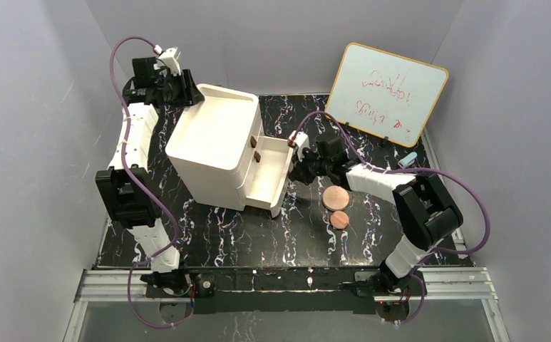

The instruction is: Organize the makeup

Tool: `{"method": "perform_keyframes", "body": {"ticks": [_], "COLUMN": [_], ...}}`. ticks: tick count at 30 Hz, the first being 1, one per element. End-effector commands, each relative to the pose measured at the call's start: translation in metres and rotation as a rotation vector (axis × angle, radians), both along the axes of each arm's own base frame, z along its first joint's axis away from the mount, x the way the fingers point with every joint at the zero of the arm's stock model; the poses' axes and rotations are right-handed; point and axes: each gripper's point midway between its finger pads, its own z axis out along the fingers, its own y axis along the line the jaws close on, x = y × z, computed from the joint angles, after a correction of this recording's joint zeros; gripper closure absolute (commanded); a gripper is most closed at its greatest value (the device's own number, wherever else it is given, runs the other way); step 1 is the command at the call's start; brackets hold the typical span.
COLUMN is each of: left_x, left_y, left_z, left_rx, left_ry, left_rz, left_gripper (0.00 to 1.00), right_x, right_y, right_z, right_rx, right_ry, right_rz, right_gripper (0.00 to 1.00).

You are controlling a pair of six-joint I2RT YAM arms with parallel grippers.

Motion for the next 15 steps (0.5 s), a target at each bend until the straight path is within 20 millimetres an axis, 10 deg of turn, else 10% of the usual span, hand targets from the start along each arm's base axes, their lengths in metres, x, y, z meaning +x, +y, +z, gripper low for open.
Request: {"method": "perform_keyframes", "body": {"ticks": [1, 15], "left_x": [-0.002, 0.005], "left_y": [-0.001, 0.005], "left_z": [0.007, 0.013], "left_rx": [0.119, 0.288], "left_ry": [-0.018, -0.056], "left_rz": [-0.007, -0.006], "left_gripper": [0.57, 0.58], "right_x": [0.007, -0.003], "right_y": [0.001, -0.031], "right_z": [0.030, 0.022], "right_rx": [0.058, -0.071], "right_ry": [-0.062, -0.010], "right_rz": [-0.032, -0.159], "right_gripper": [0.99, 0.99]}}
